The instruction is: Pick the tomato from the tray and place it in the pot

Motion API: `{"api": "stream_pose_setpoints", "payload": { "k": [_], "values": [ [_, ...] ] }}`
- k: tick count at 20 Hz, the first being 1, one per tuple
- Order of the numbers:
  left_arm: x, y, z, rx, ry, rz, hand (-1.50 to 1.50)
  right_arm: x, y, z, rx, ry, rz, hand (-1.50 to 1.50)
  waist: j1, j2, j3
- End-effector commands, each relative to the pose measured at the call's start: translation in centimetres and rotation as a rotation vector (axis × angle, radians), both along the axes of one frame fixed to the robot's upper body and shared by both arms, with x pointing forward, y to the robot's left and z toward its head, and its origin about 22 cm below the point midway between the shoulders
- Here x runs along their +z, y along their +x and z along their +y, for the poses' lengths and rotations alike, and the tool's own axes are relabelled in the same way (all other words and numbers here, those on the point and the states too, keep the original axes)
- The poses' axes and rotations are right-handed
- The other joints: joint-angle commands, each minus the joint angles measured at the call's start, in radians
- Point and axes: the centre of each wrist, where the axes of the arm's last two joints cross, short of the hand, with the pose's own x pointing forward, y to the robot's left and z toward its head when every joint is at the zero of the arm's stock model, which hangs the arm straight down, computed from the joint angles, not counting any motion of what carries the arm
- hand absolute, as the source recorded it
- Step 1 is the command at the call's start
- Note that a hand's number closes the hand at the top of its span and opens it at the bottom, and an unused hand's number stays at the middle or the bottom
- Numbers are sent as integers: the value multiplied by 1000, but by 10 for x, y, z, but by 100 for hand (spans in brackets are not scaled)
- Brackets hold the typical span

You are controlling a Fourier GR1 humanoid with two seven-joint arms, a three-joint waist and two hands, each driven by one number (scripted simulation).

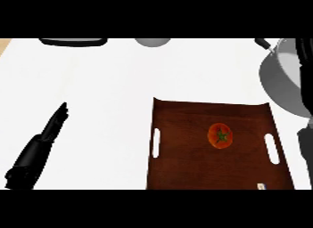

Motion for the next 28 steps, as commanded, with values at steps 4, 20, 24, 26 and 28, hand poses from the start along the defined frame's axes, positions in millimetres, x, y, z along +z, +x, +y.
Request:
{"api": "stream_pose_setpoints", "payload": {
  "k": [4,20,24,26,28],
  "values": [
    [-22,11,-24,-9,-117,196,0,-97,-27,47,28,-149,208,150,-33,-32,14],
    [-38,37,-36,-40,-200,351,0,-143,-151,97,-421,-313,-110,-150,-47,-40,12],
    [-25,46,-28,-50,-215,336,0,-130,-156,94,-436,-334,105,-150,-38,-39,11],
    [-53,39,-40,-49,-204,363,0,-104,-154,90,-425,-318,139,-150,-38,-37,12],
    [-49,38,-39,-53,-198,354,0,-102,-138,103,-403,-254,202,-150,-25,-36,13]
  ]
}}
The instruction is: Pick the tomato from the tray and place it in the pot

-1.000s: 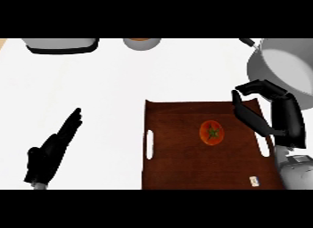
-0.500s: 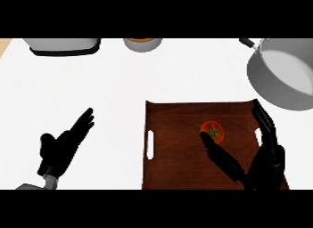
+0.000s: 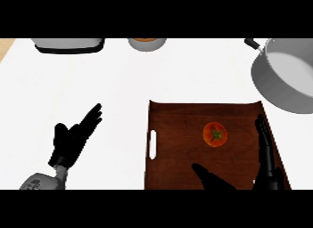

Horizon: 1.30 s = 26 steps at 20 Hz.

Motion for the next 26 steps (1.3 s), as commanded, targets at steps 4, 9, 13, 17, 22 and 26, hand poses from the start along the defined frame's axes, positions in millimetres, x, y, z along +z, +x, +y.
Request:
{"api": "stream_pose_setpoints", "payload": {
  "k": [4,9,13,17,22,26],
  "values": [
    [11,-5,4,-20,1,-7,0,16,17,4,17,83,228,-150,17,0,2],
    [3,8,-12,-24,-15,-5,0,-7,43,-19,97,13,511,-150,18,5,2],
    [5,-8,-21,-13,4,-17,0,-26,54,-17,117,-9,549,-150,15,0,2],
    [-11,19,-7,2,8,5,0,-58,59,-36,51,-25,506,-150,9,1,2],
    [-6,-5,6,-16,4,-6,0,-65,31,-51,35,-26,435,-150,10,-1,2],
    [3,5,-9,-11,18,-11,0,-64,33,-84,83,32,424,-150,8,0,3]
  ]
}}
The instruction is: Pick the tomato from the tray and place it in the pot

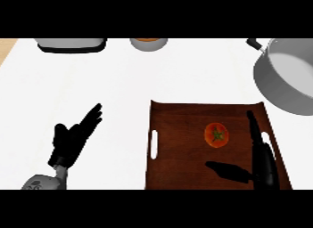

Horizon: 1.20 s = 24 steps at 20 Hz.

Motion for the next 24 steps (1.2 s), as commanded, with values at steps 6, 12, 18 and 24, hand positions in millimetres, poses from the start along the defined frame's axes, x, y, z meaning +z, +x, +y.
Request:
{"api": "stream_pose_setpoints", "payload": {
  "k": [6,12,18,24],
  "values": [
    [-5,-3,-3,-6,-14,8,0,-29,11,-5,98,201,-123,-150,2,0,0],
    [-5,-2,-21,7,-7,-7,0,-58,12,-10,132,336,-124,-150,2,1,0],
    [2,-4,-17,-4,0,-6,0,-84,30,-8,114,406,-116,-150,4,1,0],
    [6,12,2,-13,3,-15,0,-104,49,-16,204,193,-108,150,13,5,1]
  ]
}}
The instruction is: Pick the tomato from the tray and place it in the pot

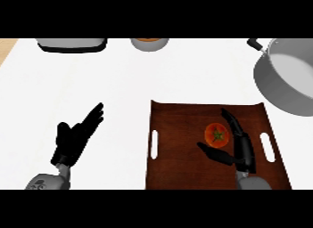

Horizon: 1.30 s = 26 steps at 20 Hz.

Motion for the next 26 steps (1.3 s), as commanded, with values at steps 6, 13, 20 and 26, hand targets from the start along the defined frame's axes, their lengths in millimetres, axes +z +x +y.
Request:
{"api": "stream_pose_setpoints", "payload": {
  "k": [6,13,20,26],
  "values": [
    [13,15,-15,-12,-10,12,0,-30,4,3,67,22,-29,150,2,5,4],
    [2,5,-1,3,-5,18,0,-34,-3,-2,24,33,-173,150,4,4,4],
    [-1,0,12,27,-8,-3,0,35,-61,-245,-42,-79,-55,150,-42,12,8],
    [1,2,-3,-16,-25,-7,0,103,-79,-340,-101,-98,-112,150,20,18,13]
  ]
}}
